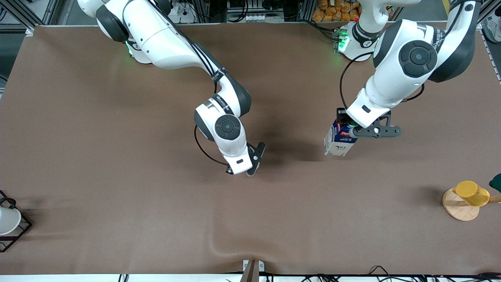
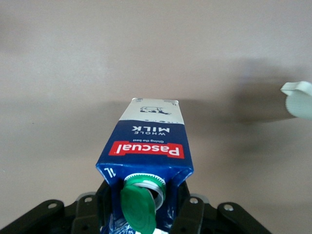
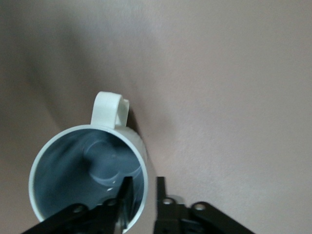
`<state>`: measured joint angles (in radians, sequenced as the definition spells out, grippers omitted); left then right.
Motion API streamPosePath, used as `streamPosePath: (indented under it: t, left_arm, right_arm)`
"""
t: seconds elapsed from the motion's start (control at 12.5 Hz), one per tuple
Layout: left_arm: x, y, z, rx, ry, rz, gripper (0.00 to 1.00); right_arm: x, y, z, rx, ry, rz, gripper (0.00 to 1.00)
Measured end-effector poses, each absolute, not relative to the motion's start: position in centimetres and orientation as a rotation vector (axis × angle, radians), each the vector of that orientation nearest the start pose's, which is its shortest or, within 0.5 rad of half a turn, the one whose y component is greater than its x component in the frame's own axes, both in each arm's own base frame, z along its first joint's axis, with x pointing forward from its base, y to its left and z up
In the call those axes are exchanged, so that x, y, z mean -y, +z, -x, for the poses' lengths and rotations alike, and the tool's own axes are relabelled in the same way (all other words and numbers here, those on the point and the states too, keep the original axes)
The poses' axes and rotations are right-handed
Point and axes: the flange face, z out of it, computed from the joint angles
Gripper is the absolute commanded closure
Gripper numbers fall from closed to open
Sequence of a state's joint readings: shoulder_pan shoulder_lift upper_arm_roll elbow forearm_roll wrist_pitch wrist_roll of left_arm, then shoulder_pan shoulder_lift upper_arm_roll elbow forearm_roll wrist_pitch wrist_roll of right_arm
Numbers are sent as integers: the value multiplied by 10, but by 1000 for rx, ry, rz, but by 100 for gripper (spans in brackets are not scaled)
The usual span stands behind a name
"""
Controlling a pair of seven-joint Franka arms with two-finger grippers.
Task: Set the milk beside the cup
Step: 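Carry the white mug with the right gripper toward the table's middle, then release the mug with the right gripper while the left gripper carries milk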
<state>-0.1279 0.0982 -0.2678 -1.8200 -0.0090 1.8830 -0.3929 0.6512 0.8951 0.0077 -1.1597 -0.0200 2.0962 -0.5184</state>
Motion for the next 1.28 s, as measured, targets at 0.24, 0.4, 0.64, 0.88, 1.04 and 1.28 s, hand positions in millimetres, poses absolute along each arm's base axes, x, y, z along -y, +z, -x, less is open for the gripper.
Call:
streamPosePath:
  t: [0.24, 0.4, 0.64, 0.88, 1.04, 1.28]
  left_arm:
    - [242, 482, -541, 29, 69, 3181, 47]
    - [252, 480, -538, 3, 75, 3183, 47]
    - [283, 473, -524, -49, 106, 3180, 46]
    - [332, 460, -493, -70, 187, 3149, 45]
    - [359, 447, -477, -129, 220, 3134, 45]
    - [391, 432, -468, -206, 250, 3130, 45]
  right_arm:
    - [-471, 269, -614, 1753, -114, 2612, 0]
    - [-465, 285, -621, 1735, -144, 2625, 0]
    - [-416, 335, -647, 1642, -172, 2690, 0]
    - [-348, 379, -662, 1526, -186, 2763, 0]
    - [-296, 398, -664, 1438, -171, 2815, 0]
    - [-220, 431, -654, 1306, -156, 2884, 0]
